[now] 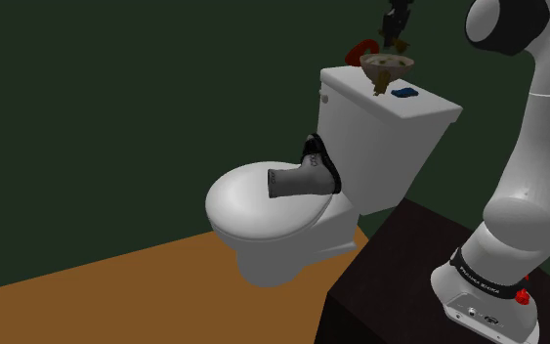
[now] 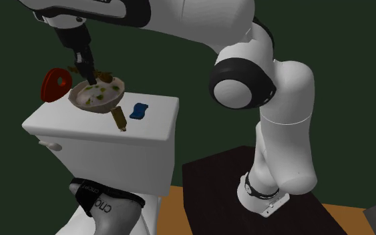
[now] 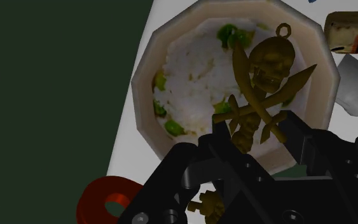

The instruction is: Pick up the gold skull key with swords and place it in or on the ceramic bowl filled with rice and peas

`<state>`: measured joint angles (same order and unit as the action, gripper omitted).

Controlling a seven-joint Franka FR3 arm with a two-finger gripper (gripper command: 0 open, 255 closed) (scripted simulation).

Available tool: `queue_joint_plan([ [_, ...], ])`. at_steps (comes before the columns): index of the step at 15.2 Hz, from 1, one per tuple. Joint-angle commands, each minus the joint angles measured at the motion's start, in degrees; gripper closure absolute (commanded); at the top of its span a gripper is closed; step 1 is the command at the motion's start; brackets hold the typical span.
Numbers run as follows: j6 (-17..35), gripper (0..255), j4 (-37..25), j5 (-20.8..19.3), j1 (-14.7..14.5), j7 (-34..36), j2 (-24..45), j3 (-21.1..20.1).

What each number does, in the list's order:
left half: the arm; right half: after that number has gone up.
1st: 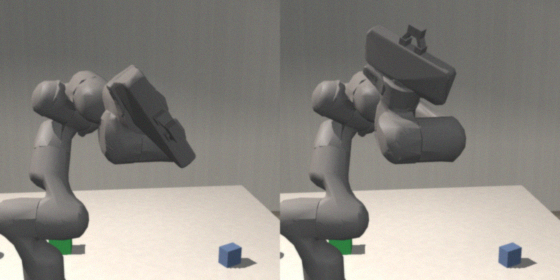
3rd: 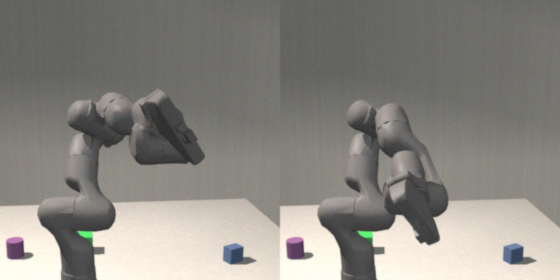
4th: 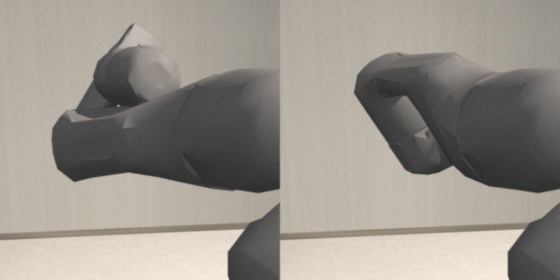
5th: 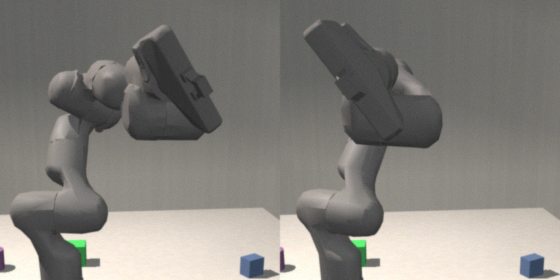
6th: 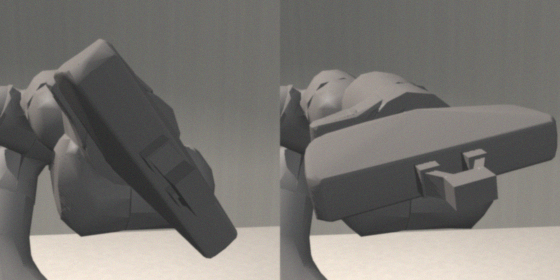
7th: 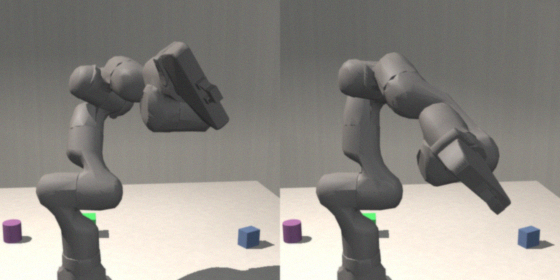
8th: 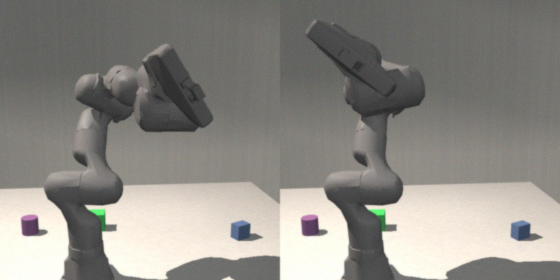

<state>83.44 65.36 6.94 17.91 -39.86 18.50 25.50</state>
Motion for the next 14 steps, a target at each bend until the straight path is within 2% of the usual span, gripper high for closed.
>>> queue_joint_plan([
  [1,1.75,255,2.4,-0.34,-0.43,0.11,-0.73,-0.03],
  [9,1.74,255,2.4,-0.34,-0.43,0.11,-0.73,-0.03],
  [10,1.74,0,2.4,-0.34,-0.43,0.11,-0.73,-0.03],
  [14,1.74,0,2.4,-0.34,-0.43,0.11,-0.73,-0.03],
])
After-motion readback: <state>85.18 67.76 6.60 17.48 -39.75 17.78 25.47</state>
